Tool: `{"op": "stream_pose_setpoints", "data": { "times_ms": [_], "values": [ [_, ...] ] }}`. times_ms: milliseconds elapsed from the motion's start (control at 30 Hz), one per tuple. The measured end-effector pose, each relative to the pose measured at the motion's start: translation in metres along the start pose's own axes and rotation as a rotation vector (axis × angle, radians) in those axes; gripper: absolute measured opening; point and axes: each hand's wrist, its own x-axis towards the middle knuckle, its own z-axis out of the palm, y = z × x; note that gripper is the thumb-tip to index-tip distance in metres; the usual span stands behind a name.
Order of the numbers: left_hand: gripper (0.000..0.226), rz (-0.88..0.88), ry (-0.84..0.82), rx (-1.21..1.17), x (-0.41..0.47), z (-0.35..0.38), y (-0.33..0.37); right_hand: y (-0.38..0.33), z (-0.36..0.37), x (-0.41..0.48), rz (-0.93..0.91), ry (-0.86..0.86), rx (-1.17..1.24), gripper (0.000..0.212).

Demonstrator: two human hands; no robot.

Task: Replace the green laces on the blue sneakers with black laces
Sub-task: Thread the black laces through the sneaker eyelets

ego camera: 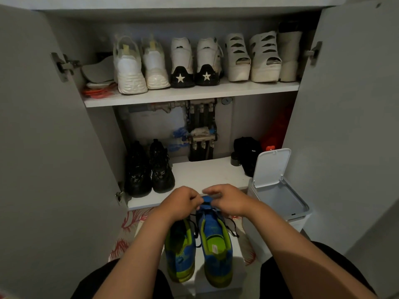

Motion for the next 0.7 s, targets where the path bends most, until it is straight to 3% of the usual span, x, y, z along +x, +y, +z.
{"op": "stream_pose_setpoints", "data": {
  "times_ms": [100, 267, 500, 567, 700],
  "values": [
    [0.025, 0.005, -0.021, -0.093, 0.007, 0.004, 0.006, -0.005, 0.001, 0.002, -0.013, -0.09, 0.189, 0.028],
    [0.016, -0.005, 0.082, -0.096, 0.016, 0.0, 0.003, 0.008, -0.011, 0.01, 0.045, 0.034, 0.175, 0.009],
    [0.022, -0.049, 0.092, 0.055, 0.03, 0.003, -0.001, 0.017, -0.013, 0.028, 0.079, 0.062, -0.041, 0.005],
    [0.023, -0.055, 0.088, 0.094, 0.034, 0.005, 0.0, 0.015, -0.01, 0.033, 0.066, 0.014, 0.04, 0.015],
    [0.026, -0.063, 0.09, 0.1, 0.04, 0.01, -0.003, 0.018, -0.011, 0.042, 0.035, -0.015, 0.137, 0.005]
  ]
}}
